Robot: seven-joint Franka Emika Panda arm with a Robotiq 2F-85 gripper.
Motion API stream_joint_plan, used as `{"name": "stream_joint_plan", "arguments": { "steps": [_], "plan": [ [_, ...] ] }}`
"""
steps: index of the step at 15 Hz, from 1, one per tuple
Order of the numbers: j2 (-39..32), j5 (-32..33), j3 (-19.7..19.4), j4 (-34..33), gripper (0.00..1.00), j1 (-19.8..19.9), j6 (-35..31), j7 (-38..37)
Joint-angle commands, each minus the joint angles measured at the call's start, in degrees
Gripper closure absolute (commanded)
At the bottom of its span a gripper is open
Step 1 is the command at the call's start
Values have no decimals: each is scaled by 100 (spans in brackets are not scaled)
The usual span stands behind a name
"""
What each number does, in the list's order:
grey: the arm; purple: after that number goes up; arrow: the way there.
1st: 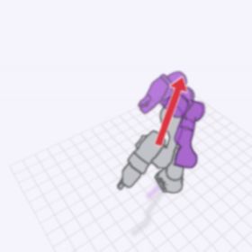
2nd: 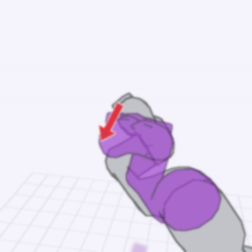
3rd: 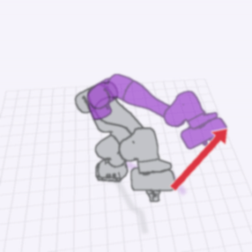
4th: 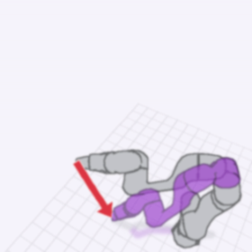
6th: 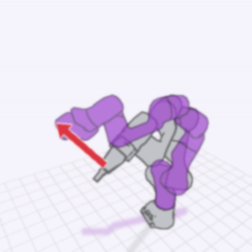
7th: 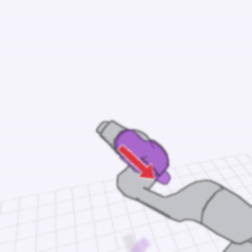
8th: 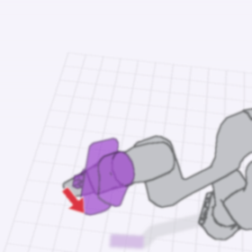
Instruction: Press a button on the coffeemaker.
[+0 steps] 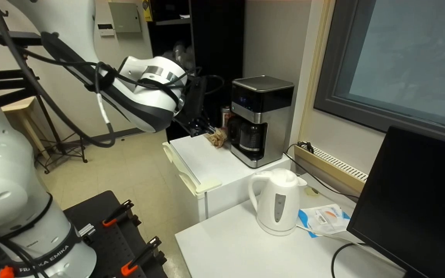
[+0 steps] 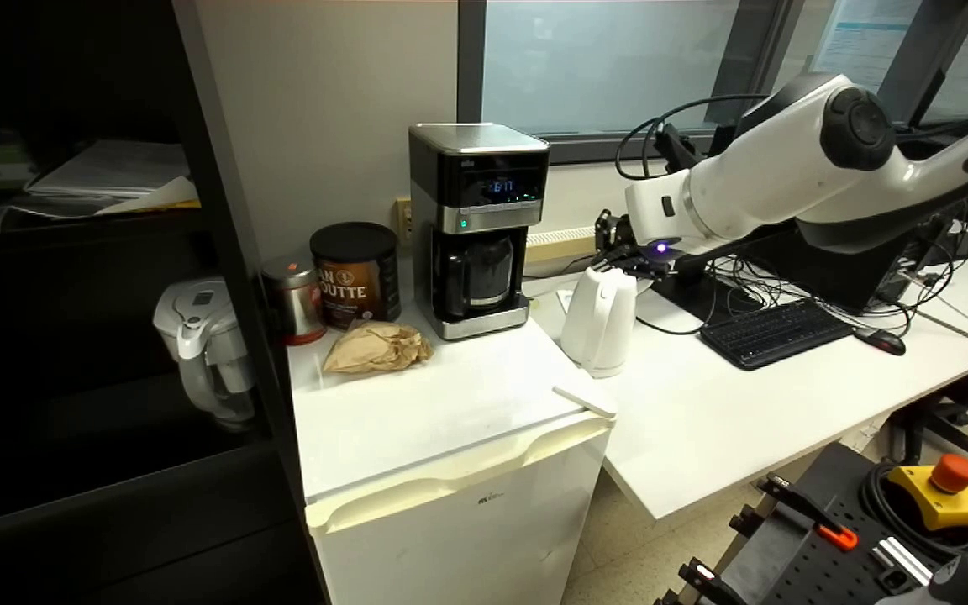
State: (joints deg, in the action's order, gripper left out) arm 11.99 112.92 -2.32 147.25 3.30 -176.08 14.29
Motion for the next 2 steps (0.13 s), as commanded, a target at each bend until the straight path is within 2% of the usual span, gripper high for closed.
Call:
{"name": "stream_joint_plan", "arguments": {
  "steps": [1, 2],
  "plan": [
    [362, 112, 19, 272, 100, -33, 132, -137],
    [379, 106, 13, 282, 100, -33, 127, -141]
  ]
}}
